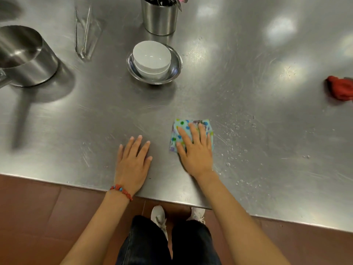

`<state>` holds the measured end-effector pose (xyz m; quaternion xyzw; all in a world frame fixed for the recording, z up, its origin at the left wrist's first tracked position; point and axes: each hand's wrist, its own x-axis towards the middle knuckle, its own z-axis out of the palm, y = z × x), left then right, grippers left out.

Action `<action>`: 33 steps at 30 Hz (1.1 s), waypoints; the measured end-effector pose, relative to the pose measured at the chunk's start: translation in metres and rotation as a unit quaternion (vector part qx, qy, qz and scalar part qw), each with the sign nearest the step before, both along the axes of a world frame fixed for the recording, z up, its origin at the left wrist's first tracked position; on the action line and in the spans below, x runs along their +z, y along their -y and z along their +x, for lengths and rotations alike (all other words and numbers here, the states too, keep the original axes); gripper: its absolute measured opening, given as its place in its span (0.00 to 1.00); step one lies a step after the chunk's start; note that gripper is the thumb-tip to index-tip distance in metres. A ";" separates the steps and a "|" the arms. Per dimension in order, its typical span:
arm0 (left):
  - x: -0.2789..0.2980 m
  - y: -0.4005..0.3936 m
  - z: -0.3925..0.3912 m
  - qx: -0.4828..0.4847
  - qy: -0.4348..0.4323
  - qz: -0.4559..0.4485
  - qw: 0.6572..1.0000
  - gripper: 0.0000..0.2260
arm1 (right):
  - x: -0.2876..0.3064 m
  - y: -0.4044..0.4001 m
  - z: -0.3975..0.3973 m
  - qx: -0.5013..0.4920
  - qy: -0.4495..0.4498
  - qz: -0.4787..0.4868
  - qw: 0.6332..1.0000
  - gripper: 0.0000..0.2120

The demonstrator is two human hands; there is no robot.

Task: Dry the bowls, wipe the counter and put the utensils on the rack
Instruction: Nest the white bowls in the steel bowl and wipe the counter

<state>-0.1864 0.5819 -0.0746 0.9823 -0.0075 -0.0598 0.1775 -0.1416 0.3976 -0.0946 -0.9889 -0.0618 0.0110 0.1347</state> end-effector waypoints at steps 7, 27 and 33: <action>-0.009 0.034 0.001 -0.055 0.000 0.017 0.998 0.20 | -0.010 0.026 -0.077 0.047 0.000 -0.004 0.999 0.22; -0.009 0.105 0.010 -0.107 0.047 -0.002 0.993 0.18 | 0.002 0.105 -0.009 -0.129 -0.025 0.027 0.991 0.23; -0.013 0.108 0.010 -0.122 0.013 -0.003 0.992 0.21 | -0.005 0.084 -0.094 -0.117 0.020 0.025 0.993 0.22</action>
